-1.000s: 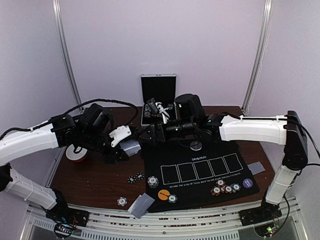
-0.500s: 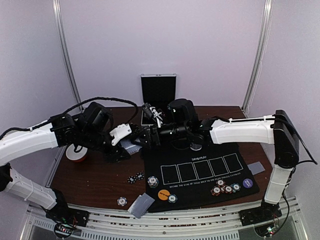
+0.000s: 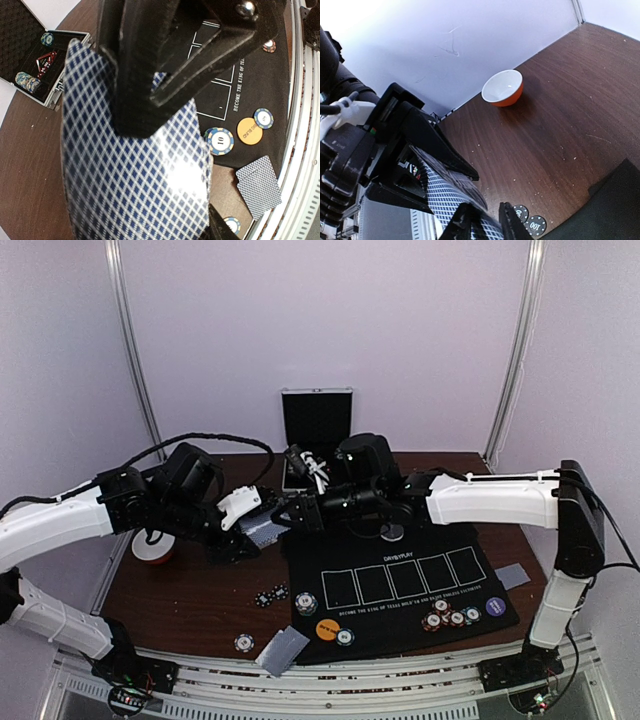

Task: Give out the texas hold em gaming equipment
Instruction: Pick up the poker card from the face-down deck piles.

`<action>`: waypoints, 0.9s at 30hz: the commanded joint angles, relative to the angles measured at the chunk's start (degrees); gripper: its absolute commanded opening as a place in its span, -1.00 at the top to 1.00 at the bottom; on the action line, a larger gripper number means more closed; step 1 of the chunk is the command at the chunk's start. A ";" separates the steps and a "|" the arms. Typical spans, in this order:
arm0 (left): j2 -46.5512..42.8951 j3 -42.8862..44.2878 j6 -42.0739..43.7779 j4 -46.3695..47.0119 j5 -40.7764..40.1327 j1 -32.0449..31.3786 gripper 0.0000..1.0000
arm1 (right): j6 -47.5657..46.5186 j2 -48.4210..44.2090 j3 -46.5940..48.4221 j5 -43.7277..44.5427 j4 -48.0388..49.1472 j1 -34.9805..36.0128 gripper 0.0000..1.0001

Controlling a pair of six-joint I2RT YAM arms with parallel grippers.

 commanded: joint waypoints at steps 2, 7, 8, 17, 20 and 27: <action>-0.06 0.71 0.67 2.81 0.22 0.03 0.13 | -1.95 -1.47 2.44 1.04 -5.50 -0.39 0.71; -0.03 0.44 0.37 2.81 -0.24 0.03 0.13 | -4.97 -1.93 4.81 3.41 -11.99 -0.39 0.97; 0.01 0.34 0.38 2.81 -0.32 0.03 0.13 | -5.47 -2.00 5.38 3.51 -13.37 -0.33 1.00; 0.26 0.04 0.16 2.81 -0.97 0.03 0.13 | -10.39 -7.03 8.74 6.34 -25.24 -1.17 1.00; 0.30 0.12 0.18 2.81 -1.19 0.08 0.13 | -12.18 -9.40 9.60 5.85 -29.95 -1.86 1.00; 0.35 0.05 0.14 2.72 -1.55 0.03 0.13 | -17.03 -17.99 9.78 10.44 -49.34 -11.90 1.00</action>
